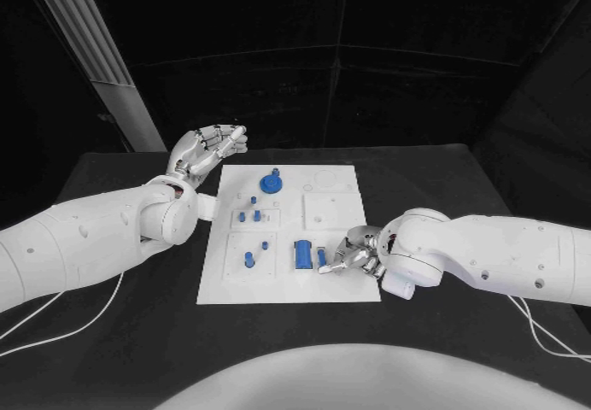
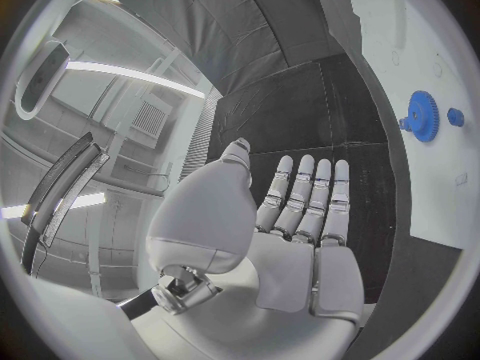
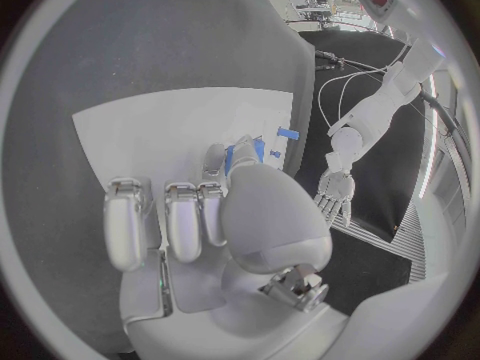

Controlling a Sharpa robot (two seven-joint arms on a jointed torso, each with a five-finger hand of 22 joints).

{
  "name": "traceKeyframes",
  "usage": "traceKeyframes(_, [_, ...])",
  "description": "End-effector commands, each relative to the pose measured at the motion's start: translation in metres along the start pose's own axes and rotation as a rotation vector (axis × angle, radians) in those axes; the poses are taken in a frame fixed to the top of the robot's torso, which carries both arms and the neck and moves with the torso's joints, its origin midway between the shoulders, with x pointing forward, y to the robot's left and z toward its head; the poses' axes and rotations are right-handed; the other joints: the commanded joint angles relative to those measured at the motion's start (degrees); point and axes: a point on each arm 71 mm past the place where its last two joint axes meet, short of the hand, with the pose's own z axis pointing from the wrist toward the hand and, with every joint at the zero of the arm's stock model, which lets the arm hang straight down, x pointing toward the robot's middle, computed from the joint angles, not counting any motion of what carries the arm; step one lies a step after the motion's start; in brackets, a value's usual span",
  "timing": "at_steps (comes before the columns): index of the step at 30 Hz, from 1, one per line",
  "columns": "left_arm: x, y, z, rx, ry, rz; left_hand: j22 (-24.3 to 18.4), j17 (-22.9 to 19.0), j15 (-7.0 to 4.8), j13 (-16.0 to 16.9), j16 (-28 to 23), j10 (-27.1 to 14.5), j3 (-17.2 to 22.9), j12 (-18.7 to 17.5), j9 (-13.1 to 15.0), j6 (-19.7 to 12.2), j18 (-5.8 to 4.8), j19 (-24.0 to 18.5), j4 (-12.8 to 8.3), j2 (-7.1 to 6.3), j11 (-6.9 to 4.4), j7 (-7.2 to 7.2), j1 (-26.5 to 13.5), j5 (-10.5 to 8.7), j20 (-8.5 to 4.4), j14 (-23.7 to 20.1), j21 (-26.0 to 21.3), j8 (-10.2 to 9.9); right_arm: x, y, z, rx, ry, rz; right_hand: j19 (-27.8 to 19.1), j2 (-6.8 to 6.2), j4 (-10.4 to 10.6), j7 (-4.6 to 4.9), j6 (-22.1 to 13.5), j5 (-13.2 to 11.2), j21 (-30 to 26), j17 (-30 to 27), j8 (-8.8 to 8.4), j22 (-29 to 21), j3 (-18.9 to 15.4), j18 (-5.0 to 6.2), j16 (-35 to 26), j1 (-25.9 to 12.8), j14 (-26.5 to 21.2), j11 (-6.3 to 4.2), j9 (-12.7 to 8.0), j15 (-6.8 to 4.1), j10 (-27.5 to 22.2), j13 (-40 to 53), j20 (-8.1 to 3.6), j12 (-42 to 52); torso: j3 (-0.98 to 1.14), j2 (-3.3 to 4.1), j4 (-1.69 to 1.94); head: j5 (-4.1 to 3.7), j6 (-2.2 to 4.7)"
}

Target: Assemble the parts on the task board

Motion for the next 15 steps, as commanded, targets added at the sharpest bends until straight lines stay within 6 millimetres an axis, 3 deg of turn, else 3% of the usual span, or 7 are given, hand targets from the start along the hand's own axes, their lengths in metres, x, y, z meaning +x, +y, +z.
traceKeyframes(1, [0.0009, -0.0119, -0.0005, 0.158, 0.008, -0.008, -0.07, -0.06, 0.13, -0.06, 0.26, -0.36, -0.30, 0.38, -0.07, -0.14, -0.40, -0.01, -0.05, 0.42, 0.16, 5.03, 0.09, 0.28, -0.08, -0.37, -0.17, 0.24, -0.0004, 0.0009, 0.0003, -0.002, 0.000, -0.004, 6.05, 0.92, -0.02, -0.32, -0.14, 0.18, 0.18, 15.00, 0.32, 15.09, 0.39, -0.42, 0.14, 0.62, 5.85, -0.39, 0.13, -0.39, 5.97, 14.85, -0.32, -0.19, 0.01, 0.01, -0.03, -0.02, 0.00])
traceKeyframes(15, [0.0014, -0.0118, -0.0002, 0.157, 0.009, -0.008, -0.07, -0.14, 0.13, -0.06, 0.32, -0.39, -0.34, 0.43, -0.08, -0.15, -0.40, -0.02, -0.04, 0.44, 0.15, 5.03, 0.14, 0.33, -0.08, -0.38, -0.18, 0.27, -0.0034, 0.0003, 0.0020, -0.002, -0.018, 0.001, 6.05, 2.33, -0.36, -0.74, 0.51, 0.23, 0.18, 15.00, 0.01, 15.09, 0.94, -0.42, 0.14, 2.48, 5.85, -0.78, 0.49, -0.50, 5.97, 14.85, -0.43, -0.19, 0.02, 0.03, 0.01, -0.13, 0.00])
